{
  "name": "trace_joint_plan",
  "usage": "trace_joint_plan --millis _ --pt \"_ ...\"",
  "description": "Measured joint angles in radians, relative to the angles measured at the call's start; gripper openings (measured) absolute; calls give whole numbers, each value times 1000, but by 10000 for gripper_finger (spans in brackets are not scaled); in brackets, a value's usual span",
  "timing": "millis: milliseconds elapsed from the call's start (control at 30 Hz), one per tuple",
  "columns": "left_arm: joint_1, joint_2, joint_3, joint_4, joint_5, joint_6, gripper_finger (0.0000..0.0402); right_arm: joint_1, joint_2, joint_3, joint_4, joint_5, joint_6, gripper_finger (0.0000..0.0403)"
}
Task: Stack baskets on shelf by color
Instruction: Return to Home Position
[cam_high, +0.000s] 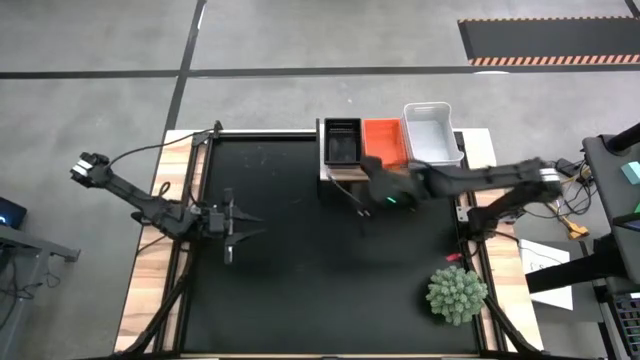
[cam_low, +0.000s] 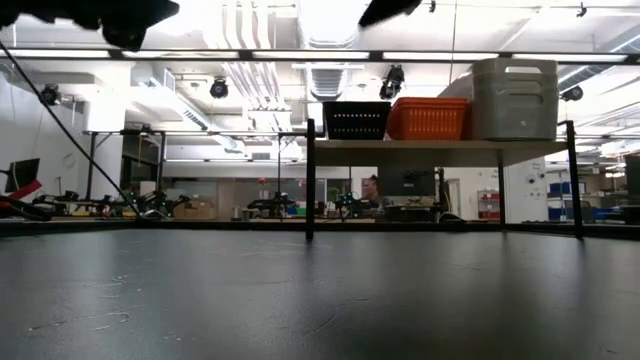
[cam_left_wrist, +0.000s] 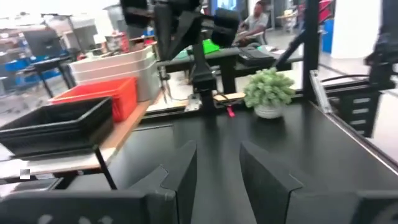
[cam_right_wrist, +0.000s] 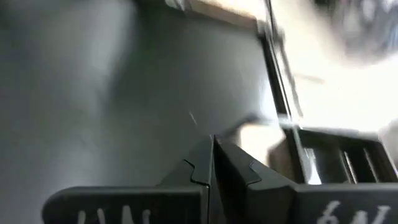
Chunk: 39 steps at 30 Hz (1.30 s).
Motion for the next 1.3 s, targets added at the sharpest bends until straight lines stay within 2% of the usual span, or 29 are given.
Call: trace_joint_plan --millis 100,233,400,533,700,1000,1300 --pt "-1 -61 -64 28 27 25 106 70 -123 -194 211 4 -15 9" --pt "-1 -133 -140 66 31 79 106 124 -262 -429 401 7 -15 9" --pt "-1 -202 -201 99 31 85 106 123 -420 -686 544 7 -23 9" --pt "0 -278 -244 105 31 135 106 121 -553 -842 610 3 -15 9" --pt "0 -370 -283 104 30 162 106 121 -713 -976 685 2 -15 9" --pt "0 -531 -355 93 26 181 106 121 -988 -1110 680 4 -98 9" --pt "0 -587 -356 82 25 185 106 119 -1270 -1243 718 7 -187 9"
